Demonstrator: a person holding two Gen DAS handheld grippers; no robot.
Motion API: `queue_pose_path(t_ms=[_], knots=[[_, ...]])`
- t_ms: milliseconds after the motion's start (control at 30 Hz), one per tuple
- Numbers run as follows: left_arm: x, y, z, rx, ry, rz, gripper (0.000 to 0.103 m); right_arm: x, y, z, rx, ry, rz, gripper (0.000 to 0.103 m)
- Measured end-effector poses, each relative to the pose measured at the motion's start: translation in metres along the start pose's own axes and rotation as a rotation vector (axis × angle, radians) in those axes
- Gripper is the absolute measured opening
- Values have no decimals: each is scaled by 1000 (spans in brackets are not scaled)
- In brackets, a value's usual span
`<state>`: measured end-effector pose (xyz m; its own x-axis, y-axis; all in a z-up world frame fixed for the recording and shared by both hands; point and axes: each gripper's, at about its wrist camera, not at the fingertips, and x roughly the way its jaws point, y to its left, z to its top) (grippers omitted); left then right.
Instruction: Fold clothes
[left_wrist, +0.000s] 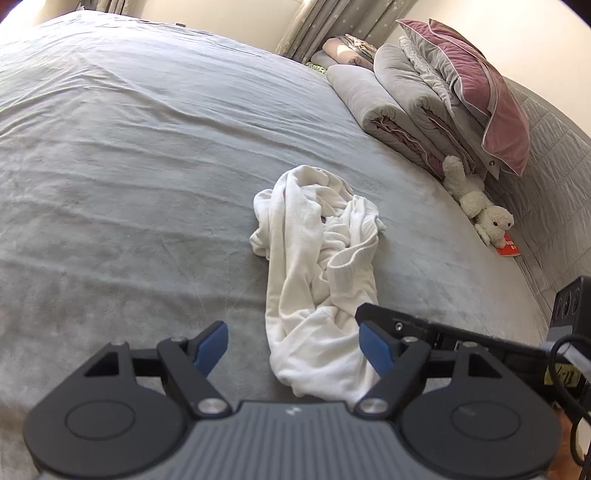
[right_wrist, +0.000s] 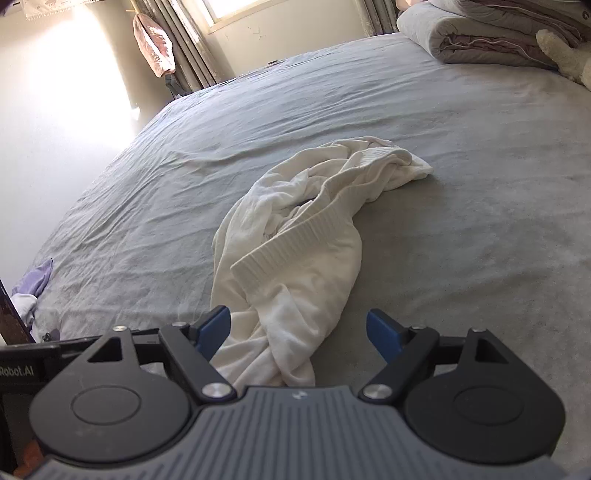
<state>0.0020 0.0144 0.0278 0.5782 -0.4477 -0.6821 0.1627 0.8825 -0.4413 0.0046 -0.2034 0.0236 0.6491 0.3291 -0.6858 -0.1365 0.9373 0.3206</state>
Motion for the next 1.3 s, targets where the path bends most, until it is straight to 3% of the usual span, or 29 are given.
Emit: queue_pose_path(t_ms=[67, 200, 333, 467, 500, 533, 600, 633, 967, 1100, 1200, 1300], knots=[[2, 4, 2, -16, -5, 4, 79, 5, 5, -3, -44, -1, -37, 63], [4, 10, 5, -50, -20, -6, 79, 1, 4, -2, -49, -35, -29, 17], [4, 13, 8, -79, -30, -42, 79, -15, 5, 3, -58, -100, -13, 7], [4, 10, 8, -81, -31, -58, 79, -25, 5, 7, -66, -126, -20, 11], [4, 10, 8, -80, -32, -58, 79, -24, 5, 6, -69, -124, -30, 23], [5, 10, 8, -82, -32, -58, 79, -22, 5, 6, -67, -123, -32, 45], [5, 11, 8, -89, -30, -59, 79, -19, 4, 4, -53, -128, -19, 73], [6, 12, 8, -92, -29, -58, 79, -18, 5, 3, -52, -138, -16, 74], [11, 16, 9, -104, -24, -57, 79, 15, 21, -10, -177, -188, -76, 72], [13, 16, 9, -104, -22, -56, 79, 16, 13, -7, -174, -161, -80, 25], [14, 17, 9, -109, -24, -71, 79, 4, 7, -3, -129, -178, -48, 14], [12, 15, 10, -114, -21, -130, 77, -12, 9, 0, -118, -213, 11, 12]])
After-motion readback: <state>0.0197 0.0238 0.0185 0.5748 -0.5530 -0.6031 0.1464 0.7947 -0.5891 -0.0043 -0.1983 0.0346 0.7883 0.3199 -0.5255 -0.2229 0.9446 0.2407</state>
